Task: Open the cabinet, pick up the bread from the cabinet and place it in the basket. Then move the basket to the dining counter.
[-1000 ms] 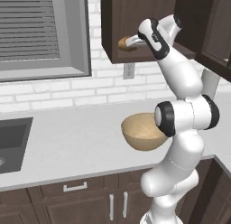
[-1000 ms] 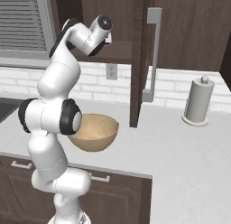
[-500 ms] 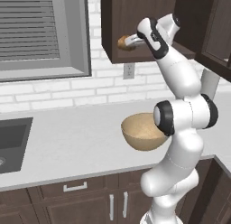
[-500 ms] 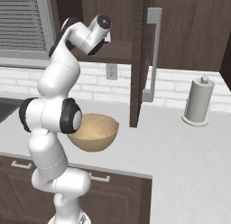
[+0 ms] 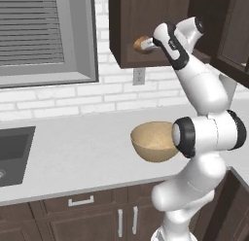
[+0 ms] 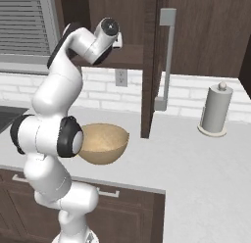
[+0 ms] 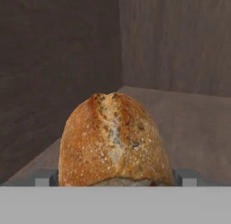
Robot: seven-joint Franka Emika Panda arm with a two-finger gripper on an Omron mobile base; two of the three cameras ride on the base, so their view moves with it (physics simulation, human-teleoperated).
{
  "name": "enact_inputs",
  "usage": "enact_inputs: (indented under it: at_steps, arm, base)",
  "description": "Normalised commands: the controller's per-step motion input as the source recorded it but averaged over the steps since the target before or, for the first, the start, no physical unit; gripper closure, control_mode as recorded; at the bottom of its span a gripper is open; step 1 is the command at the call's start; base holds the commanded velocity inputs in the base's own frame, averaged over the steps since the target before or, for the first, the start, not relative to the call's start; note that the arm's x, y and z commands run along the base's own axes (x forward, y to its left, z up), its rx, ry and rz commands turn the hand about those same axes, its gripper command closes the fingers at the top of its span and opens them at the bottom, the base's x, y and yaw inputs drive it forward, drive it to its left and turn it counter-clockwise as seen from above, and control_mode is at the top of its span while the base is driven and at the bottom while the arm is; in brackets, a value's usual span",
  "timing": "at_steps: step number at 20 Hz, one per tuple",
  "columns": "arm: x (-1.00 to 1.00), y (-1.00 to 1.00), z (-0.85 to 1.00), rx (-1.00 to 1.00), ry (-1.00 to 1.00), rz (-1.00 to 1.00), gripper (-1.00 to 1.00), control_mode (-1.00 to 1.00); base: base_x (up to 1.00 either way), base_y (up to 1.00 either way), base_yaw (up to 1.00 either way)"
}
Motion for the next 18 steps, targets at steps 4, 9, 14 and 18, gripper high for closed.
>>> enact_inputs:
  at_steps: [4, 9, 14, 18]
  arm:
    - [-0.94, -0.04, 0.18, 0.0, -0.07, -0.18, 1.0, -1.0]
    - [-0.97, -0.03, 0.48, 0.01, 0.0, -0.21, 1.0, -1.0]
    - [-1.0, -0.14, 0.57, 0.03, 0.0, -0.23, 1.0, -1.0]
    - [-1.0, -0.29, 0.4, 0.04, 0.0, -0.26, 1.0, -1.0]
  base:
    - [0.0, 0.0, 0.0]
    - [0.0, 0.0, 0.0]
    - [0.0, 0.0, 0.0]
    - [0.0, 0.0, 0.0]
